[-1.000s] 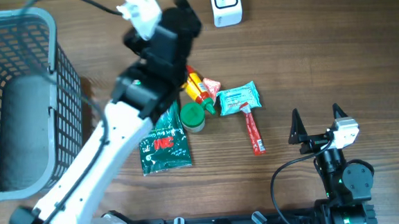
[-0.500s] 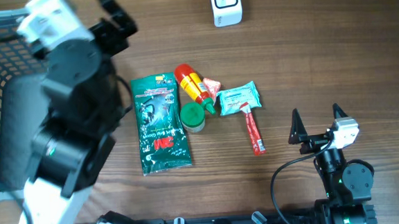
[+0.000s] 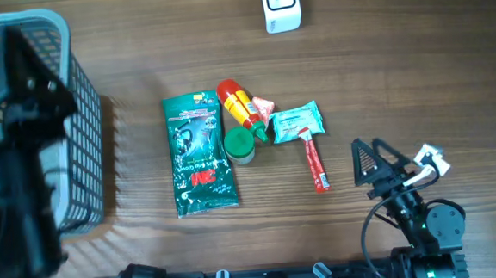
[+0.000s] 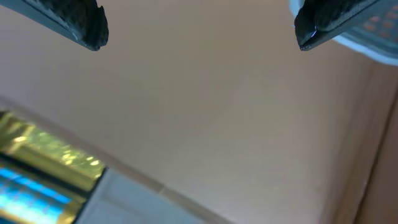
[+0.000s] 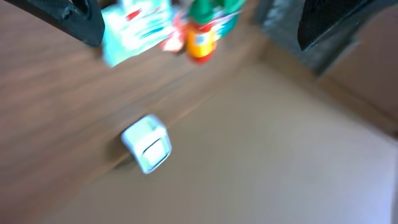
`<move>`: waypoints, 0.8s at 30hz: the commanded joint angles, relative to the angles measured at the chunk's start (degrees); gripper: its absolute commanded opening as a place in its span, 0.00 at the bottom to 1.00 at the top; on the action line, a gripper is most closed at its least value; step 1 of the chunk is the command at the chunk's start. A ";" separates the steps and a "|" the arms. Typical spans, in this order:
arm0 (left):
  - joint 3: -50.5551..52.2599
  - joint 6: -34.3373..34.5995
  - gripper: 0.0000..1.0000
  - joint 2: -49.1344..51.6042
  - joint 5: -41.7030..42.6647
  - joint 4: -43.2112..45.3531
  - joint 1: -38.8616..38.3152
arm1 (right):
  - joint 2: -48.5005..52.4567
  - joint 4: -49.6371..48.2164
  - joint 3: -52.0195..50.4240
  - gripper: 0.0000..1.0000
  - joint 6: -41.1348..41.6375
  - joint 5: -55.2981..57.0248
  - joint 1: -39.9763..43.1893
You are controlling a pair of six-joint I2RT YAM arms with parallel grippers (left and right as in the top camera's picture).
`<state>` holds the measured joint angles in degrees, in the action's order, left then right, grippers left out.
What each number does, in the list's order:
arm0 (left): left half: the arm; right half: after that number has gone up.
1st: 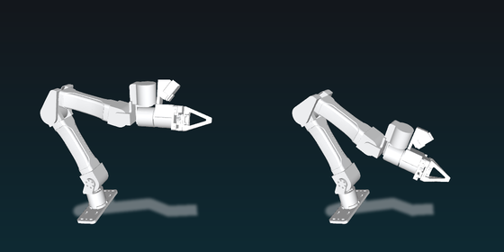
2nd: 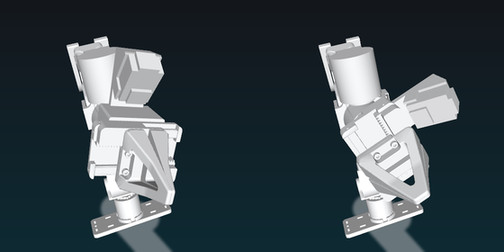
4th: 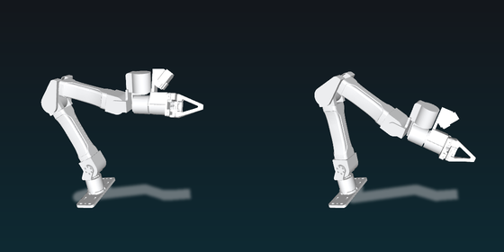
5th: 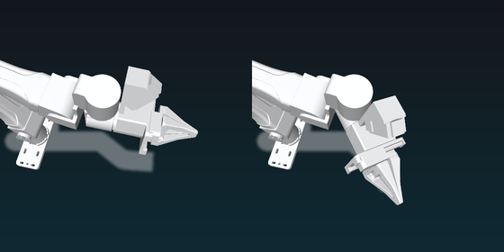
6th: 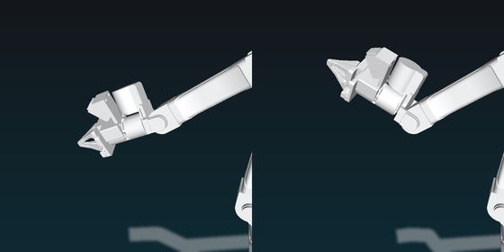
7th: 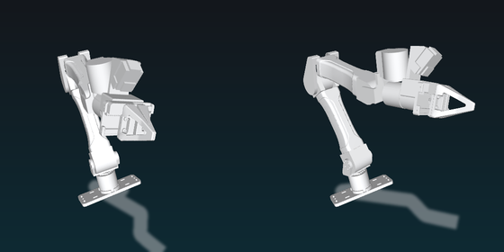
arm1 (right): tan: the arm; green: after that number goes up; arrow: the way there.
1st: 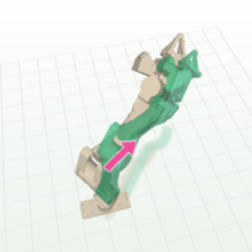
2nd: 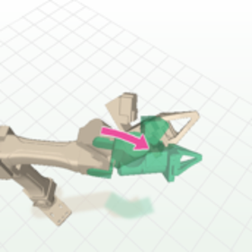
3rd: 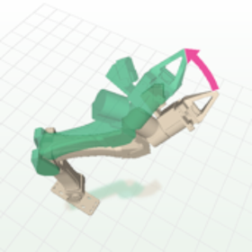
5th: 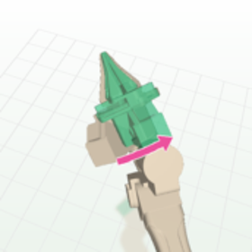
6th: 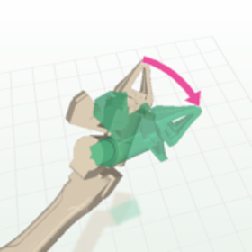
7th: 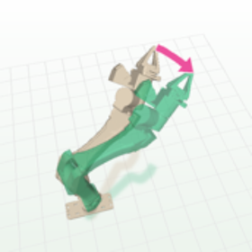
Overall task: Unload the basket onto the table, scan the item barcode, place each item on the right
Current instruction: 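Move the right gripper to the red stick packet and grasp its end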
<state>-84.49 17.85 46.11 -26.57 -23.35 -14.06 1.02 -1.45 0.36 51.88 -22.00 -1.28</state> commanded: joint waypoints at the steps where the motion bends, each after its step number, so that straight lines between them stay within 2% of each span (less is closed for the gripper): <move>1: 0.17 -1.16 1.00 -8.17 4.46 -0.02 0.52 | 0.02 -0.46 -0.07 1.00 21.77 -9.77 0.07; 3: 0.15 -1.14 1.00 -12.02 4.50 0.72 0.52 | 0.02 -0.61 -0.07 1.00 32.57 -13.51 0.07; 6: -0.28 -1.18 1.00 -16.87 4.50 2.16 0.52 | 0.02 -0.55 -0.07 1.00 31.04 -15.37 0.07; 8: -3.28 -1.18 1.00 -18.03 4.48 0.96 0.52 | 0.24 0.07 -0.07 1.00 15.58 -21.11 0.07; 12: -5.35 -1.09 1.00 -21.97 4.52 -2.38 0.59 | 7.37 0.24 -0.02 1.00 9.81 -24.90 0.07; 14: -4.52 -0.92 1.00 -26.43 4.50 -2.43 1.33 | 14.64 1.16 0.87 1.00 5.27 -25.33 0.07; 17: -3.13 -0.92 1.00 -33.51 4.50 -1.57 1.40 | 29.03 4.70 10.43 0.99 -4.79 -25.27 0.07; 20: -1.68 0.87 1.00 -37.31 4.50 -1.49 1.44 | 41.00 21.03 24.46 0.99 -15.56 -18.27 -0.15; 21: -1.40 0.83 1.00 -37.57 4.50 -1.49 1.44 | 45.11 27.45 30.03 0.91 -17.88 -14.69 -0.76; 22: -1.07 0.83 1.00 -37.59 4.48 -1.49 1.44 | 47.95 31.36 33.62 0.79 -18.05 -12.74 -1.53; 23: -0.37 0.83 1.00 -37.59 4.48 -1.11 1.44 | 50.47 33.48 36.30 0.63 -17.99 -12.15 -2.64; 24: 0.76 0.83 1.00 -37.62 4.48 -0.42 1.44 | 53.27 35.12 38.16 0.40 -15.91 -10.56 -4.52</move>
<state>-86.06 18.31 8.82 -22.59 -24.43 -12.99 49.06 30.96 32.64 38.11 -38.50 -2.72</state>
